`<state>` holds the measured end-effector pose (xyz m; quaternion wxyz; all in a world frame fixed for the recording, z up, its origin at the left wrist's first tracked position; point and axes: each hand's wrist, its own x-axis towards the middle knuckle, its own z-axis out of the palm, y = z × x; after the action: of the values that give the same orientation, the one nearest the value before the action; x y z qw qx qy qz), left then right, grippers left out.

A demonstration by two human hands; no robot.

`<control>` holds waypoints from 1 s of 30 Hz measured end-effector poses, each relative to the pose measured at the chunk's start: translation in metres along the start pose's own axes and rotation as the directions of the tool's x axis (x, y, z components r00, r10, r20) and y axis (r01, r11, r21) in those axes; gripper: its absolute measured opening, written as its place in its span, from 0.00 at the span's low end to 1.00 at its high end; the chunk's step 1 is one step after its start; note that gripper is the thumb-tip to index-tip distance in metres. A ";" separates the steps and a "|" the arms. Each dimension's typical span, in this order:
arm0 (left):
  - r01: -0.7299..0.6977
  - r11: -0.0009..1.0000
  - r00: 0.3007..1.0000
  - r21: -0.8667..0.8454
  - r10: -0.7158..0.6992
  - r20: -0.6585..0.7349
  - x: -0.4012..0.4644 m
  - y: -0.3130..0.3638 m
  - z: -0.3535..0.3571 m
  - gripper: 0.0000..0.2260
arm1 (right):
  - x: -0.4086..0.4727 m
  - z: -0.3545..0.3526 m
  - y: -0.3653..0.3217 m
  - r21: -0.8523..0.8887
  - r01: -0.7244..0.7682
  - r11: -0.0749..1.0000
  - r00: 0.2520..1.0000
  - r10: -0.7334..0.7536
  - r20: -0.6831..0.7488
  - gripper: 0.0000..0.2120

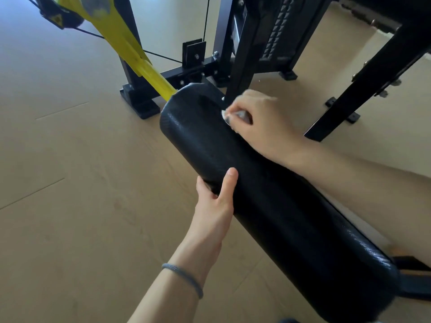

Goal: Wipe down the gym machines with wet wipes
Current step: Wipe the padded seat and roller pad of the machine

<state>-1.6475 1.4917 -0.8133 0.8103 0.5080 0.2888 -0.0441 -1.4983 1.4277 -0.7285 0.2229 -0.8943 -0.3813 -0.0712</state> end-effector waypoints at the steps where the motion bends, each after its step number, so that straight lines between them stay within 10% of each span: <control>1: 0.000 1.000 1.000 0.007 -0.001 0.020 0.001 0.000 -0.002 0.32 | -0.023 -0.011 0.005 0.001 -0.025 1.000 1.000 0.025 0.000 0.08; 8: 0.008 0.998 0.991 -0.055 -0.001 0.132 0.009 -0.012 -0.011 0.25 | -0.008 -0.006 -0.001 0.034 0.019 0.999 1.000 -0.020 0.017 0.07; 14: -0.005 1.000 0.996 -0.023 0.007 0.087 0.009 -0.024 -0.021 0.43 | 0.024 0.015 -0.019 -0.003 0.101 0.995 0.995 -0.101 0.011 0.08; 21: -0.194 0.951 0.972 0.239 0.220 -0.086 0.007 -0.007 -0.020 0.25 | -0.092 -0.038 -0.001 -0.030 0.058 0.998 0.996 -0.056 0.063 0.07; 30: -0.065 0.992 0.997 0.107 0.068 -0.027 0.011 -0.003 -0.001 0.40 | 0.094 0.051 -0.054 -0.289 0.280 0.915 0.955 -0.235 0.182 0.10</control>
<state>-1.6399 1.4935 -0.8221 0.7787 0.5602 0.2815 -0.0243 -1.4735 1.5454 -0.7275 0.0398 -0.8628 -0.4950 -0.0949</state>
